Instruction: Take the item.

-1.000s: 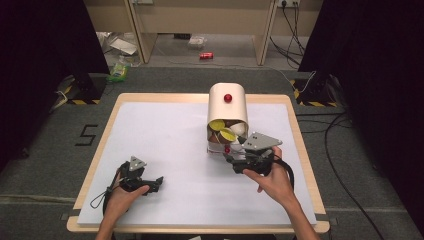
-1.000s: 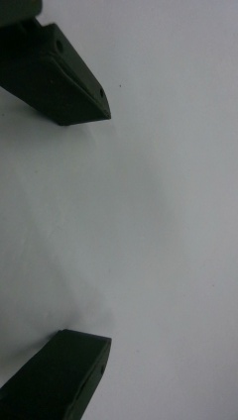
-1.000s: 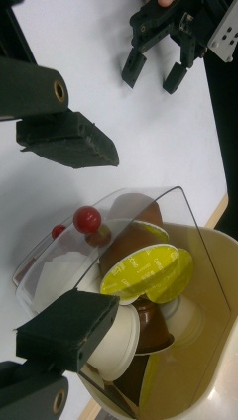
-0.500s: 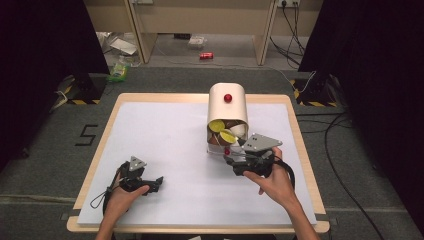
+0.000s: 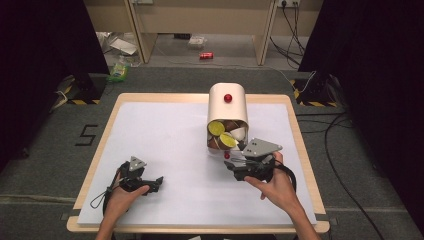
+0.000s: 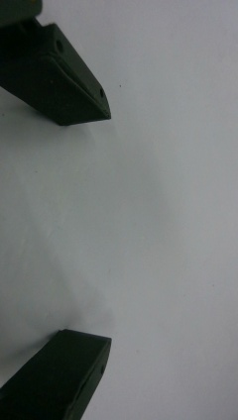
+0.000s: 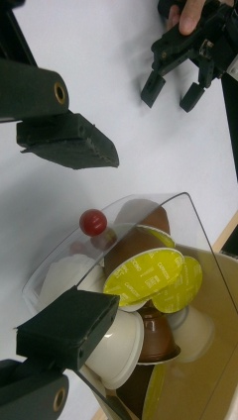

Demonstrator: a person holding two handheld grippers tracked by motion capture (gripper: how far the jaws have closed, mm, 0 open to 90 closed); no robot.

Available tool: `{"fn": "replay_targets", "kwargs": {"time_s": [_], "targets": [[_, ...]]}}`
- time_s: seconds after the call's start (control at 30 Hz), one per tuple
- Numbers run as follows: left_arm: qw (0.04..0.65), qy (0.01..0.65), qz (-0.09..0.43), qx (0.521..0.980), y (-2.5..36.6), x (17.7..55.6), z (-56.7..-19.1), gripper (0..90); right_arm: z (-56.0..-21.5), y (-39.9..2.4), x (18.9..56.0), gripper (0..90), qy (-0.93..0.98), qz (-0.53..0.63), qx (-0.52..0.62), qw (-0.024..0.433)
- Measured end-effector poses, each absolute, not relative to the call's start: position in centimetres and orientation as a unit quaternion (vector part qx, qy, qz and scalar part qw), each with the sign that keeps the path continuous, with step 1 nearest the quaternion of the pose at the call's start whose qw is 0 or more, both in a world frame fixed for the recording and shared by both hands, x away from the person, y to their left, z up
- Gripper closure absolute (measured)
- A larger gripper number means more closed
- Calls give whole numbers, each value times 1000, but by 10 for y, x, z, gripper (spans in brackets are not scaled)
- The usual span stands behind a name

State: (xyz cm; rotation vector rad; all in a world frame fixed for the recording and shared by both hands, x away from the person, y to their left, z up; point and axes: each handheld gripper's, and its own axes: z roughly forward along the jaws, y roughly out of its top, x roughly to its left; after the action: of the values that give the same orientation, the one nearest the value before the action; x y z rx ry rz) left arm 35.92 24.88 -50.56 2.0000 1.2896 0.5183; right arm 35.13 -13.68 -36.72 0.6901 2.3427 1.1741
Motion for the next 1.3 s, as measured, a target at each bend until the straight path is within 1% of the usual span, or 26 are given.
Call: {"fn": "replay_targets", "kwargs": {"time_s": [0.57,1.3], "targets": [[346,497,200,771,249,359,-506,2,-369,-136,341,321,853,413,241,210],[345,497,200,771,249,359,-506,2,-367,-136,339,321,862,401,237,199]]}}
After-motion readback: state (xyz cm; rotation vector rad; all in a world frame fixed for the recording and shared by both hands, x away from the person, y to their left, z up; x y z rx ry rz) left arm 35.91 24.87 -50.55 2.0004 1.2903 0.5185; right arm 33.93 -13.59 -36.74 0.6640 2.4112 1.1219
